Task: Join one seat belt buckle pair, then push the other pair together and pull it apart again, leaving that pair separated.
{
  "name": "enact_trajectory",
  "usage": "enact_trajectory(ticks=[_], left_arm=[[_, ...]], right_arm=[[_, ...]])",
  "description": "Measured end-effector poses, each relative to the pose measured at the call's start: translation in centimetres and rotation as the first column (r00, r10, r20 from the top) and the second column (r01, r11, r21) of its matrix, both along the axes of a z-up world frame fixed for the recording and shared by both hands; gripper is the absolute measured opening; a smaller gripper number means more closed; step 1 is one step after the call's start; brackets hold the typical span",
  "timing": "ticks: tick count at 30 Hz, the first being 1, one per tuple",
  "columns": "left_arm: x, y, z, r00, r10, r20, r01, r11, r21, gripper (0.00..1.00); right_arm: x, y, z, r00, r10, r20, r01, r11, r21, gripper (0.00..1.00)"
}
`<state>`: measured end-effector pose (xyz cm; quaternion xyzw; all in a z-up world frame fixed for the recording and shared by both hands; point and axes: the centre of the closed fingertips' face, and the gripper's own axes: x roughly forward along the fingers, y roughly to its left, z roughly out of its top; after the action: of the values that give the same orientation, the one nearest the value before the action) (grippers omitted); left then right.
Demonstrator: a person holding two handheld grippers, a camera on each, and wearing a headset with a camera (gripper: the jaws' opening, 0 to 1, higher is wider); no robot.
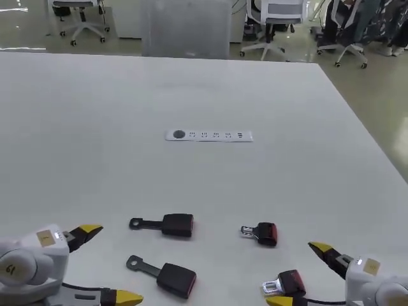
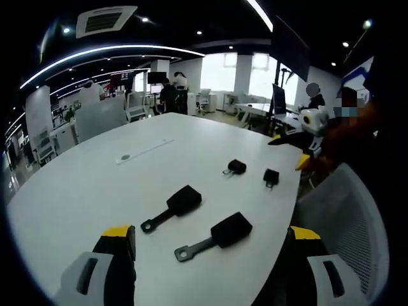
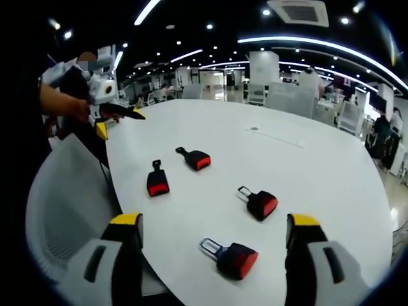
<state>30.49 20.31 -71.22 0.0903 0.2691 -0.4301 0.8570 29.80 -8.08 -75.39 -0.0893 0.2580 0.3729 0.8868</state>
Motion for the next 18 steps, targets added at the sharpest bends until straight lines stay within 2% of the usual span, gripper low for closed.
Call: enact_trajectory(ticks=[10,13,18], left_arm=[[0.6,-0.3,-0.4,1.0,-0.01,-0.008,0.01,1.0,0.005,1.0],[0.5,-0.5,-0.4,1.0,-0.013,-0.004,0.013,1.0,0.006,1.0],[0.1,-0.8,-0.9,1.0,-0.026,-0.015,0.026,1.0,0.015,1.0]], right_arm=[[0.4,-0.5,-0.5,1.0,0.011,-0.018,-0.011,1.0,-0.01,0.93],[0.5,-0.6,-0.5,1.0,0.005,-0.018,-0.006,1.0,-0.005,0.93],[0.0,-0.7,-1.2,0.999,0.007,-0.033,-0.007,1.0,-0.007,0.93]])
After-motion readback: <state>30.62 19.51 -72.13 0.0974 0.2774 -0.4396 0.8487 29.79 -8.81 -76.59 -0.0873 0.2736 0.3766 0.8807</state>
